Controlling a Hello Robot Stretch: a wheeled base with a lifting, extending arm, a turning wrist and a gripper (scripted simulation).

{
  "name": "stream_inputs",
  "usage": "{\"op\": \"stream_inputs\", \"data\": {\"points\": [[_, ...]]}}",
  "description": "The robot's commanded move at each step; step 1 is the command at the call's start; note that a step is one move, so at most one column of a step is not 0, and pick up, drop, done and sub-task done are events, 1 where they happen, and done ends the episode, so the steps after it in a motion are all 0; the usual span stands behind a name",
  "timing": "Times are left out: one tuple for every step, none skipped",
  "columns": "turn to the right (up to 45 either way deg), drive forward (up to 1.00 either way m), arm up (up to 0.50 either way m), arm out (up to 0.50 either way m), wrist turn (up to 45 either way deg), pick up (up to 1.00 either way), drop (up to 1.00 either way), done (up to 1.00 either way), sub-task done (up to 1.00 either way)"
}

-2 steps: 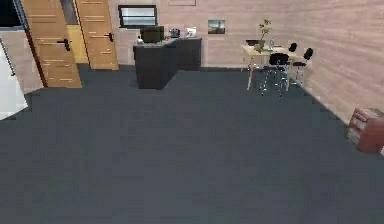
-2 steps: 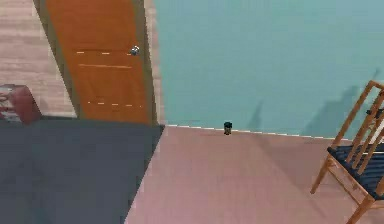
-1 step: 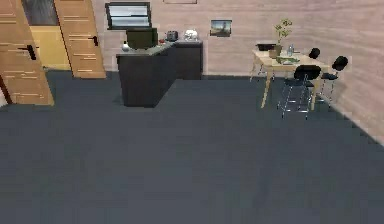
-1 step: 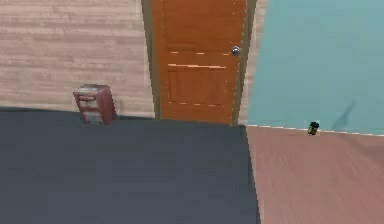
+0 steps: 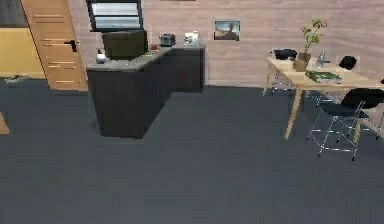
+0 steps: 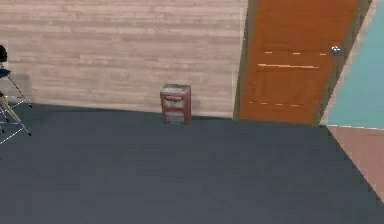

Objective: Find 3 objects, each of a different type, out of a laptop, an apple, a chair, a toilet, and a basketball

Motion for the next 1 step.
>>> {"op": "stream_inputs", "data": {"points": [[0.0,1.0,0.0,0.0,0.0,0.0,0.0,0.0,0.0]]}}
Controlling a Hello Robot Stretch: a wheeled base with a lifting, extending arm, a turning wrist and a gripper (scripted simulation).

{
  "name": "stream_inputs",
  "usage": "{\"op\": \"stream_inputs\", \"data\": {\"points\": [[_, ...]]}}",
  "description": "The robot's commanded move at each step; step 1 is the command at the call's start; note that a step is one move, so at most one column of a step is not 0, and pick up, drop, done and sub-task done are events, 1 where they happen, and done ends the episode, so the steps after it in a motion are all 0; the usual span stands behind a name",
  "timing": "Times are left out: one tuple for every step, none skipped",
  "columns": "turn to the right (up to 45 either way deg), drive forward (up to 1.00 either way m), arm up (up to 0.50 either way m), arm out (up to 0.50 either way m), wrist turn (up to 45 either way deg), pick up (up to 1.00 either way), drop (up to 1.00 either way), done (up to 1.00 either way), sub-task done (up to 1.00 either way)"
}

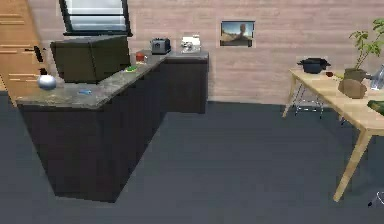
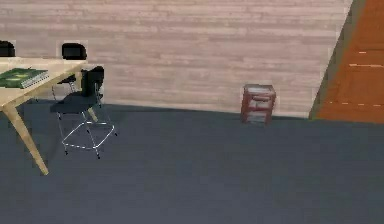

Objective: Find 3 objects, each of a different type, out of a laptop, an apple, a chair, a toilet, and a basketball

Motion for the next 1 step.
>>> {"op": "stream_inputs", "data": {"points": [[0.0,1.0,0.0,0.0,0.0,0.0,0.0,0.0,0.0]]}}
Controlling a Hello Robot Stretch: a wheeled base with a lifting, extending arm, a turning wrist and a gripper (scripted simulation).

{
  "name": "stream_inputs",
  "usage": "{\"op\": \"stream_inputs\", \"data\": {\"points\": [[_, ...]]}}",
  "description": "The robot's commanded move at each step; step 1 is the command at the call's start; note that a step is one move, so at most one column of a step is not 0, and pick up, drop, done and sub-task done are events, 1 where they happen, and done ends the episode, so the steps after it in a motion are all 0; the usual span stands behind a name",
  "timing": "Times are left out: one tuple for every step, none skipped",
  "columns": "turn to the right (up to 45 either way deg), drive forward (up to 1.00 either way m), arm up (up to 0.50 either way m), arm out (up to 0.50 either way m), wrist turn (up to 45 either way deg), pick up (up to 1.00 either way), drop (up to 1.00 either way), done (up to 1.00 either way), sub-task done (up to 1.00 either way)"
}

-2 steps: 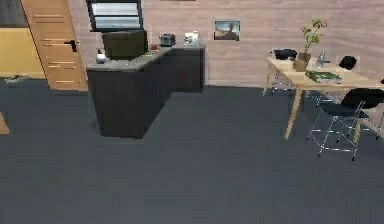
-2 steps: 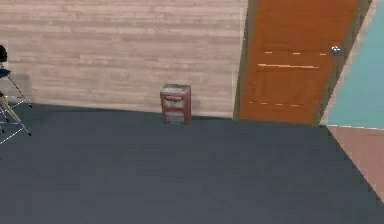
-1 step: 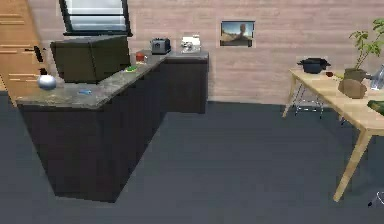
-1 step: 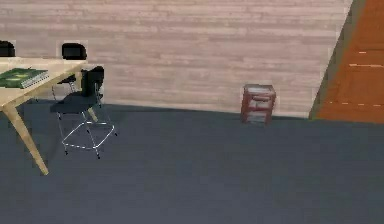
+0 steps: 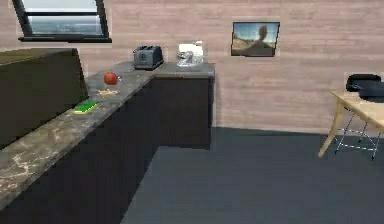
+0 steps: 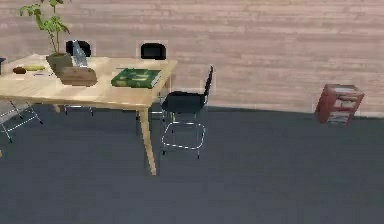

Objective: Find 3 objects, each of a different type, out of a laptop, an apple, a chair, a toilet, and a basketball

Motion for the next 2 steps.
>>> {"op": "stream_inputs", "data": {"points": [[0.0,0.9,0.0,0.0,0.0,0.0,0.0,0.0,0.0],[-42.0,0.0,0.0,0.0,0.0,0.0,0.0,0.0,0.0]]}}
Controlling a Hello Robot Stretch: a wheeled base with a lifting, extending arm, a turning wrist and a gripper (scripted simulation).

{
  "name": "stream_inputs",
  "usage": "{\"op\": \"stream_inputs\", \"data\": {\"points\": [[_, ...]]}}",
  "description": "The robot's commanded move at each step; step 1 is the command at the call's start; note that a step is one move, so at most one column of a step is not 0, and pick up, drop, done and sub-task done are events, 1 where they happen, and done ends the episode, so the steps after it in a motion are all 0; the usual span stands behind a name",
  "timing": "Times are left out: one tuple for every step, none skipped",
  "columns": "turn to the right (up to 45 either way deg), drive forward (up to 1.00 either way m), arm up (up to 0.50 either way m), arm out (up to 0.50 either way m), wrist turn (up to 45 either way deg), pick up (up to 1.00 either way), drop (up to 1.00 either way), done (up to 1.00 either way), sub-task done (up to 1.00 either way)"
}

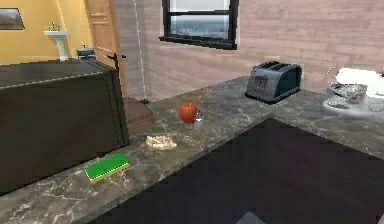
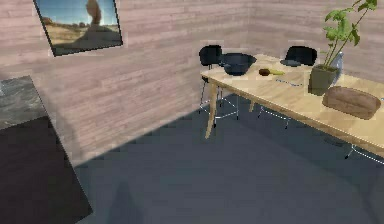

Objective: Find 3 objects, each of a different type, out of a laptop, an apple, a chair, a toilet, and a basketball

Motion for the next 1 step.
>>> {"op": "stream_inputs", "data": {"points": [[0.0,0.0,0.0,0.0,0.0,0.0,0.0,1.0,0.0]]}}
